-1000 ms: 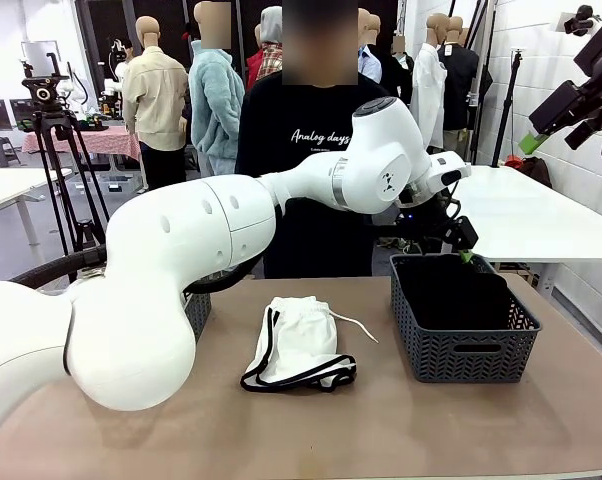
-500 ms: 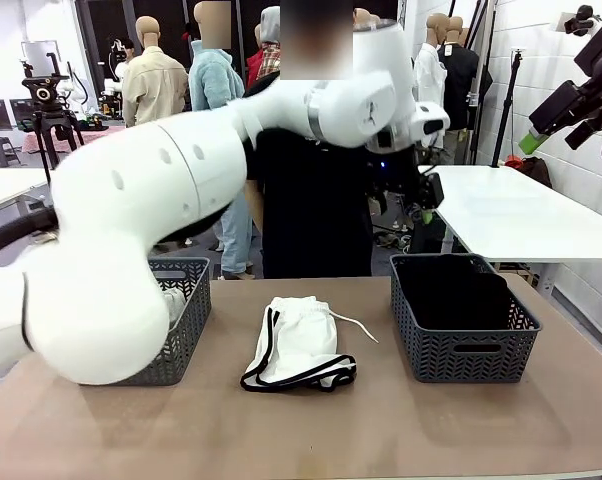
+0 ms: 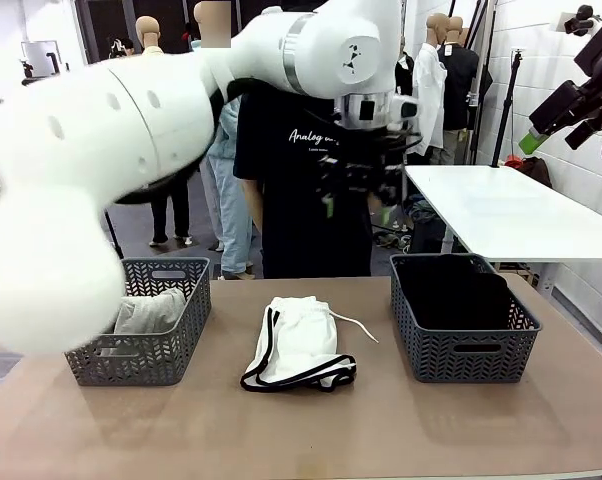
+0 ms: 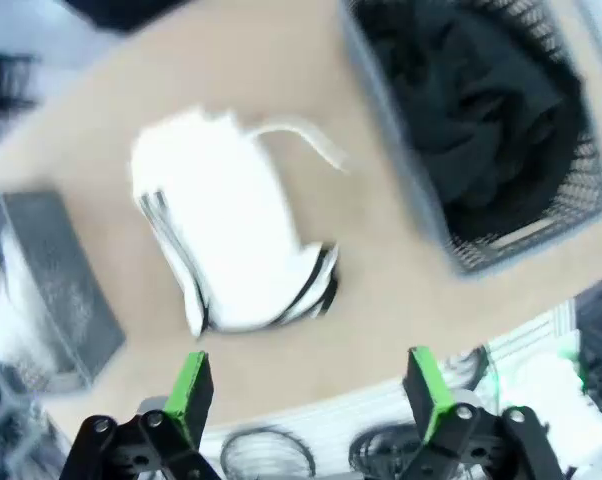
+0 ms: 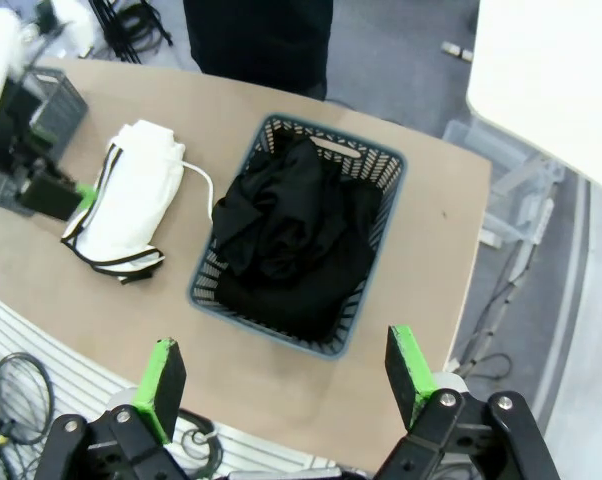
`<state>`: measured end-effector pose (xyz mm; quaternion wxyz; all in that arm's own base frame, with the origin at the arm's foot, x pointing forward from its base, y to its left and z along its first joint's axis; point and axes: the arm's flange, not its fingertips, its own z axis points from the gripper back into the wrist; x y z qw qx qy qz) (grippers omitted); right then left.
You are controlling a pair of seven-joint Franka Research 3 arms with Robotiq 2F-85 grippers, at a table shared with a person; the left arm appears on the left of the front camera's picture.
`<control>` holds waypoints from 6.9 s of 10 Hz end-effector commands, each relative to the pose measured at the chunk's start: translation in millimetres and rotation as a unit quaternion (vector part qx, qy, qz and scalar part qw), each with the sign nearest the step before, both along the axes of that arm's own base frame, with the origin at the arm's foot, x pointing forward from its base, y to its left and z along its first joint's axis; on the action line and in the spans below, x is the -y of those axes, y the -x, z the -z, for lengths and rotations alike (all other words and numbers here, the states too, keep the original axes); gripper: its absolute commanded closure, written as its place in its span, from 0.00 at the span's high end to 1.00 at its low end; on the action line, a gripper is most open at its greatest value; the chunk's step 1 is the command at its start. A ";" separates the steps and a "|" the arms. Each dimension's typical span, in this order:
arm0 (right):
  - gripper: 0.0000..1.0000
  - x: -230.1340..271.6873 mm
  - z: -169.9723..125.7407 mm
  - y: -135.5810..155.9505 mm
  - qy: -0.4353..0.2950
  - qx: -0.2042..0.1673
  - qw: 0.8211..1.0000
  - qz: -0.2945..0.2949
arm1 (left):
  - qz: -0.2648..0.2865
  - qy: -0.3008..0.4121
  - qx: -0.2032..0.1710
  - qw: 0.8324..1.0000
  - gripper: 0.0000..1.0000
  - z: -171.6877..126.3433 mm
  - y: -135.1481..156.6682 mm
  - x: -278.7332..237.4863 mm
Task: Sort the tops and bottoms.
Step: Lift clothes from the center of the table with your right hand.
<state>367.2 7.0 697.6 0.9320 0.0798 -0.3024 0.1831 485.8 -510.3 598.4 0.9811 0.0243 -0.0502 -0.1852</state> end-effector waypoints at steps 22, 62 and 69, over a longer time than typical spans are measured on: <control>1.00 0.2 0.2 -1.4 0.008 0.001 1.000 -0.003 | -0.052 0.148 0.050 0.986 1.00 -41.6 194.8 -269.9; 1.00 -258.9 280.8 -191.1 -0.086 -0.174 0.953 -0.234 | 0.062 0.165 0.003 0.984 1.00 -36.8 113.3 -364.5; 1.00 -342.9 355.1 -179.9 0.050 -0.215 0.946 -0.236 | 0.062 0.165 0.003 0.984 1.00 -36.8 113.3 -364.5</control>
